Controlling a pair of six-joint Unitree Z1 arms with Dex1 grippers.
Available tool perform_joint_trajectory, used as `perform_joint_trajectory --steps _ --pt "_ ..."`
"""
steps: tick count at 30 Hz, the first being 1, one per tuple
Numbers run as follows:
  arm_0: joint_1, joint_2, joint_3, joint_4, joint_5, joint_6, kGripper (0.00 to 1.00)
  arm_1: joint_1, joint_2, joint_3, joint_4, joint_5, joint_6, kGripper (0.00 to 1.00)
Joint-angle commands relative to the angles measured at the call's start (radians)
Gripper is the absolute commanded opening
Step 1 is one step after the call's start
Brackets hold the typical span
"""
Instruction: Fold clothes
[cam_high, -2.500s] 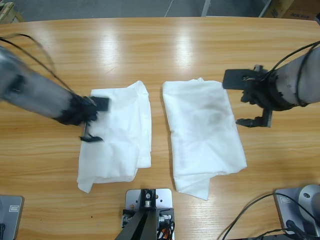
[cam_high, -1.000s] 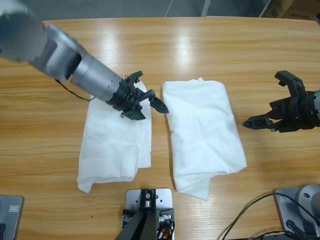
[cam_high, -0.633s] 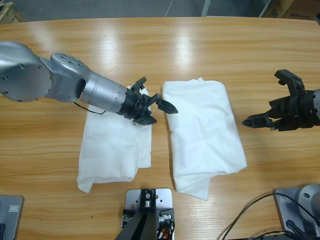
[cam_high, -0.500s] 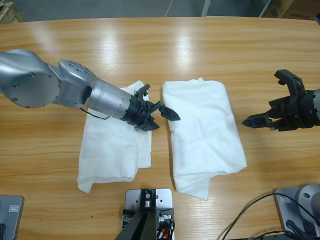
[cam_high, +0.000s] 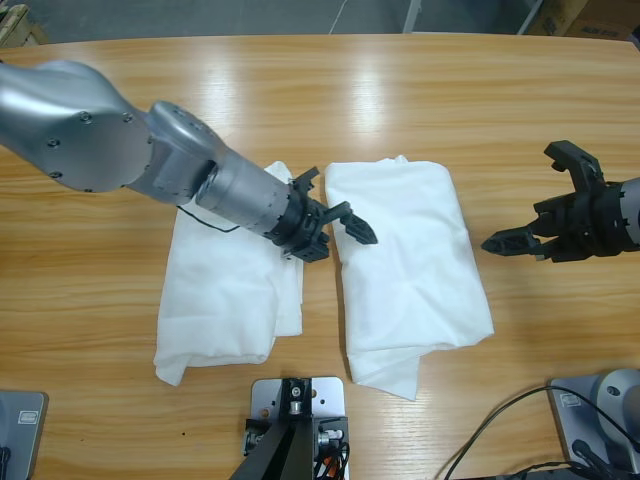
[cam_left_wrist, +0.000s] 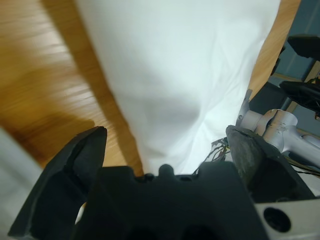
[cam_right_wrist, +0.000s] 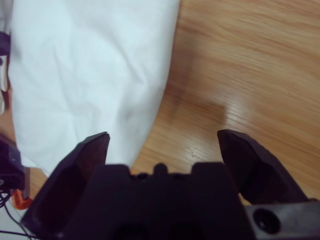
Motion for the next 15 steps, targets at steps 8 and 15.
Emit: perform_joint_trajectory --steps 8,15 --pt "-0.015 0.051 -0.03 0.144 0.053 0.007 0.95 -0.018 0.036 0.029 -0.017 -0.009 -0.016 0.861" --pt "0.005 0.044 0.054 0.009 0.03 0.084 0.788 -0.018 0.031 0.031 -0.016 -0.007 -0.02 0.853"
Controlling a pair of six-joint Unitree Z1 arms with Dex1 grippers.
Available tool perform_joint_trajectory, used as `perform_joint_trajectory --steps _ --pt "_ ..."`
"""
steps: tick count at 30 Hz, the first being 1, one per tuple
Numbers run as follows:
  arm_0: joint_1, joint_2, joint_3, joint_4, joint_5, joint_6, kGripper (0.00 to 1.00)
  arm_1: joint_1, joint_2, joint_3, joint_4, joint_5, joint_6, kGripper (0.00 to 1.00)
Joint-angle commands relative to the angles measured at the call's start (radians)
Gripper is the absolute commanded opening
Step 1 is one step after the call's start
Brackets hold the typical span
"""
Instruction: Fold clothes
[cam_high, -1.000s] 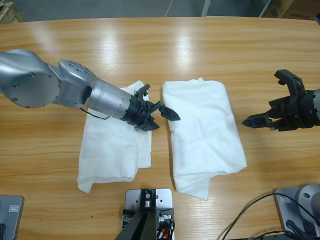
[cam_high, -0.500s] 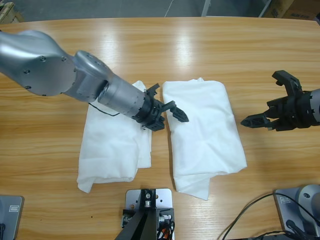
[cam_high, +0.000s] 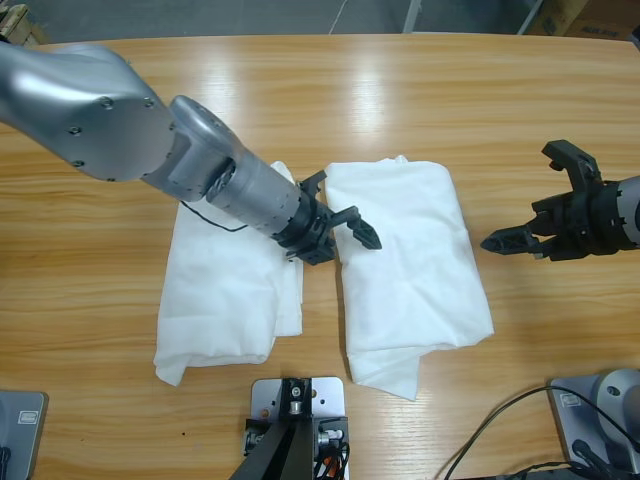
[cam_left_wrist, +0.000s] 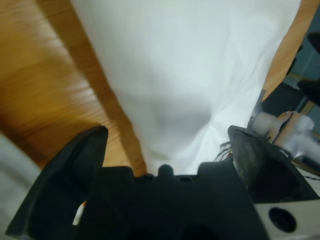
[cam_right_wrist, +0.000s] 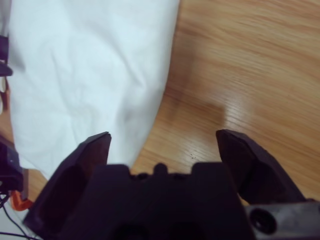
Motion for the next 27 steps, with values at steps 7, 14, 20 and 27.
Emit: perform_joint_trajectory --steps 7,14,20,27 --pt "0.03 0.013 0.235 -0.209 -0.058 0.039 0.505 -0.016 0.021 0.031 -0.007 -0.007 -0.016 0.849" --pt "0.015 0.046 0.193 -0.262 -0.077 -0.077 0.665 -0.016 0.015 0.032 -0.008 -0.007 -0.02 0.844" --pt "0.015 0.064 0.213 -0.347 -0.082 -0.126 0.621 -0.016 0.022 0.031 -0.01 -0.007 -0.023 0.844" --pt "-0.015 0.084 0.179 -0.348 -0.01 -0.188 0.334 -0.016 0.018 0.031 -0.01 -0.005 -0.027 0.839"
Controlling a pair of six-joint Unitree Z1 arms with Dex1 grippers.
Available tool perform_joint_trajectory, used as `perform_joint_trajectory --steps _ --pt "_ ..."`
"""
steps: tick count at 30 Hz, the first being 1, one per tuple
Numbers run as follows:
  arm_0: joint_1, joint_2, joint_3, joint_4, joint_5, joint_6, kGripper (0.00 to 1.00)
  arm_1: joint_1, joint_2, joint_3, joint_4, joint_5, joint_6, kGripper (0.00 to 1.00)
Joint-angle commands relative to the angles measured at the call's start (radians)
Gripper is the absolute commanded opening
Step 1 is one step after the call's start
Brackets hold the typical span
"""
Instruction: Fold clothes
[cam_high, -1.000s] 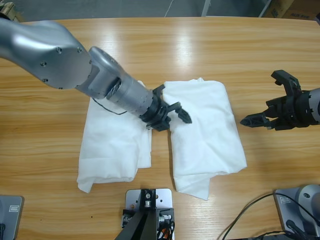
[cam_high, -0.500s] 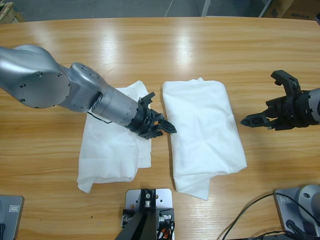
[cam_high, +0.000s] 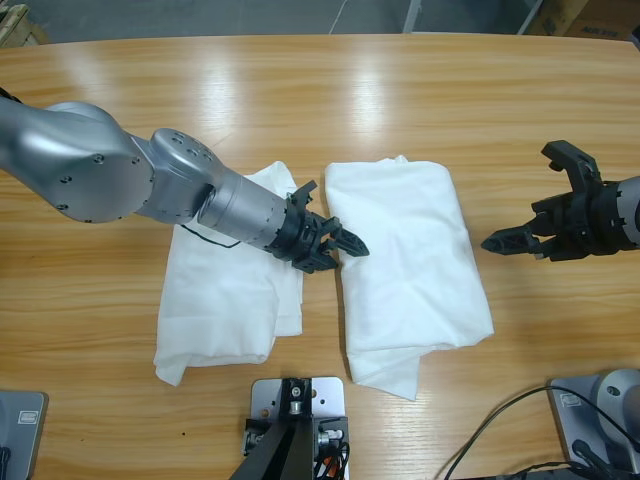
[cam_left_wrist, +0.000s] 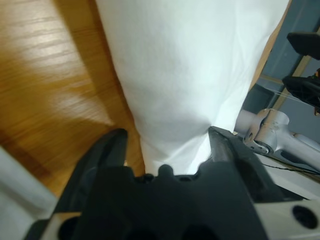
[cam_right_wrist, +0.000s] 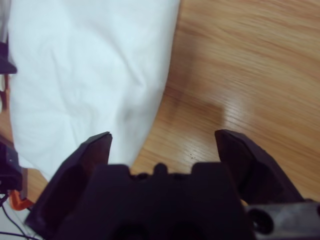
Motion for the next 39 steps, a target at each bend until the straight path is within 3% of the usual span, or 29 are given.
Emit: perform_joint_trajectory --steps 1,16,17,18,23,26,28,30,31,32,33,39 --pt "-0.034 0.075 -0.01 -0.015 0.068 -0.068 0.318 -0.015 0.02 0.029 -0.009 -0.005 -0.022 0.839" --pt "-0.034 0.083 -0.044 -0.008 0.058 -0.073 0.272 -0.015 0.026 0.027 -0.008 -0.002 -0.028 0.839" --pt "-0.034 0.084 -0.051 0.006 0.058 -0.072 0.188 -0.015 0.028 0.029 -0.008 -0.002 -0.028 0.837" --pt "-0.034 0.089 -0.058 0.021 0.058 -0.061 0.015 -0.015 0.031 0.03 -0.01 -0.006 -0.027 0.826" --pt "-0.065 0.095 -0.093 0.091 0.081 0.004 0.0 -0.015 0.024 0.043 -0.029 -0.007 -0.023 0.793" --pt "-0.071 0.092 -0.11 0.134 0.085 0.012 0.0 -0.015 0.012 0.048 -0.031 -0.007 -0.023 0.753" --pt "-0.071 0.085 -0.074 0.155 0.093 0.018 0.0 -0.015 0.011 0.053 -0.034 -0.009 -0.025 0.632" --pt "-0.071 0.084 -0.049 0.132 0.093 0.025 0.0 -0.015 0.022 0.063 -0.049 -0.01 -0.005 0.6" --pt "-0.071 0.085 -0.051 0.13 0.092 0.028 0.0 -0.019 0.021 0.068 -0.054 -0.01 0.029 0.607" --pt "-0.071 0.086 -0.052 0.13 0.092 0.028 0.0 -0.037 0.018 0.069 -0.054 -0.007 0.087 0.688" --pt "-0.071 0.087 -0.051 0.13 0.091 0.028 0.0 -0.073 0.021 0.068 -0.052 0.026 0.14 0.834" --pt "-0.068 0.09 -0.053 0.129 0.085 0.028 0.0 -0.233 0.112 0.122 -0.121 0.273 0.187 0.862"
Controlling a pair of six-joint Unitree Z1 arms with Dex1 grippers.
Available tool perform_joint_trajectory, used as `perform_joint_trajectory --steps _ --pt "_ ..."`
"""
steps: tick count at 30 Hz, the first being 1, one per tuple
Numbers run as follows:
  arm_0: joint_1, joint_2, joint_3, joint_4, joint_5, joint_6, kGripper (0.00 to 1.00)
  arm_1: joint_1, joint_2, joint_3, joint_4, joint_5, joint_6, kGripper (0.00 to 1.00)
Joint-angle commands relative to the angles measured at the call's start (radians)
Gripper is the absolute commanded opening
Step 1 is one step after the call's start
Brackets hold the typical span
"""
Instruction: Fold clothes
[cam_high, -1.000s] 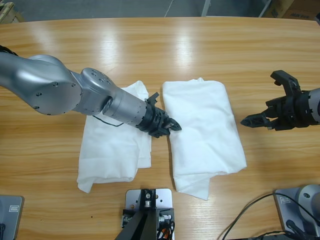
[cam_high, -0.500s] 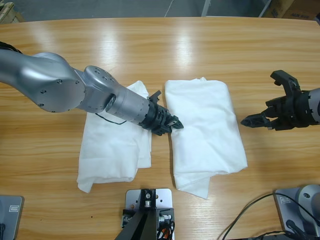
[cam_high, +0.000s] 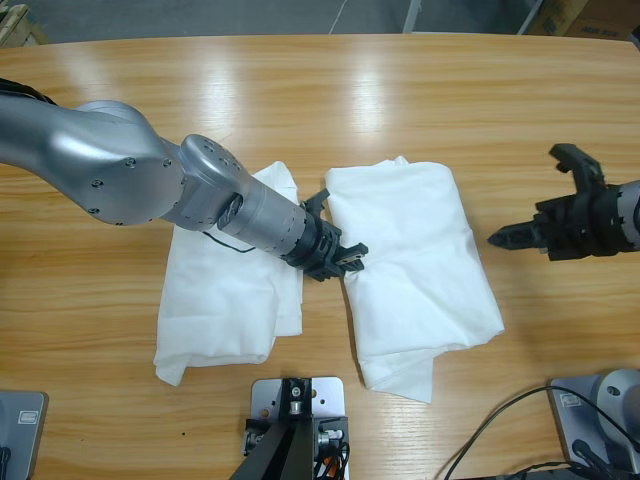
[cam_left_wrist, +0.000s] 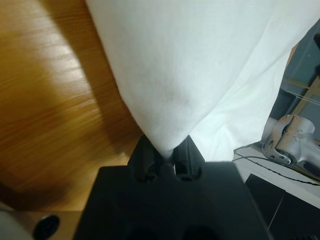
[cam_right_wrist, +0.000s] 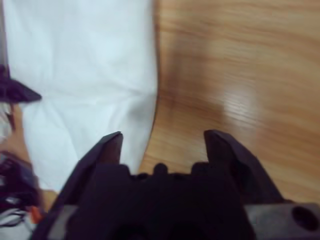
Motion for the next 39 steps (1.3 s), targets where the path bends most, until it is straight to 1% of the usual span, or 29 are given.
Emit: perform_joint_trajectory --steps 1,4,6,7,8,10,13,16,17,21,25,29,32,33,34,35,37,38,39 --pt "-0.012 0.062 0.035 0.008 0.006 0.01 0.0 -0.197 0.135 0.081 -0.083 0.275 0.074 0.862" --pt "-0.011 0.062 0.035 0.008 0.006 0.009 0.0 -0.286 0.243 0.113 -0.158 0.414 0.073 0.873" --pt "-0.011 0.062 0.035 0.008 0.006 0.005 0.0 -0.312 0.309 0.132 -0.212 0.458 0.069 0.892" --pt "-0.011 0.062 0.035 0.008 0.006 0.003 0.0 -0.323 0.369 0.149 -0.266 0.491 0.06 0.919" --pt "-0.01 0.061 0.035 0.008 0.007 0.001 0.0 -0.325 0.406 0.156 -0.296 0.507 0.049 0.922" --pt "-0.01 0.061 0.037 0.008 0.008 -0.001 0.0 -0.337 0.452 0.163 -0.332 0.508 0.032 0.927" --pt "-0.01 0.061 0.037 0.008 0.01 -0.001 0.0 -0.341 0.487 0.164 -0.344 0.509 0.024 0.924" --pt "-0.01 0.06 0.038 0.008 0.012 -0.005 0.0 -0.34 0.525 0.165 -0.355 0.535 0.009 0.927" --pt "-0.01 0.06 0.038 0.008 0.012 -0.006 0.0 -0.331 0.529 0.166 -0.353 0.538 0.007 0.927" --pt "-0.01 0.061 0.036 0.008 0.012 -0.007 0.0 -0.223 0.53 0.168 -0.351 0.538 0.018 0.931" --pt "-0.01 0.061 0.037 0.008 0.012 -0.007 0.0 -0.15 0.542 0.171 -0.356 0.537 0.027 0.95" --pt "-0.01 0.06 0.038 0.006 0.014 -0.007 0.0 -0.127 0.555 0.172 -0.368 0.536 0.031 0.95" --pt "-0.01 0.059 0.041 0.004 0.014 -0.007 0.0 -0.106 0.594 0.178 -0.416 0.536 0.043 0.95" --pt "-0.01 0.059 0.042 0.003 0.014 -0.007 0.0 -0.104 0.596 0.179 -0.421 0.536 0.047 0.94" --pt "-0.01 0.059 0.042 0.002 0.014 -0.007 0.0 -0.104 0.596 0.179 -0.429 0.536 0.053 0.862" --pt "-0.01 0.059 0.043 0.001 0.014 -0.009 0.0 -0.104 0.599 0.179 -0.442 0.536 0.056 0.746" --pt "-0.01 0.059 0.044 -0.001 0.015 -0.01 0.0 -0.104 0.613 0.179 -0.458 0.537 0.058 0.612" --pt "-0.01 0.059 0.044 -0.003 0.015 -0.012 0.0 -0.104 0.615 0.18 -0.461 0.54 0.058 0.598" --pt "-0.01 0.059 0.045 -0.003 0.015 -0.012 0.0 -0.104 0.617 0.18 -0.463 0.547 0.058 0.546"
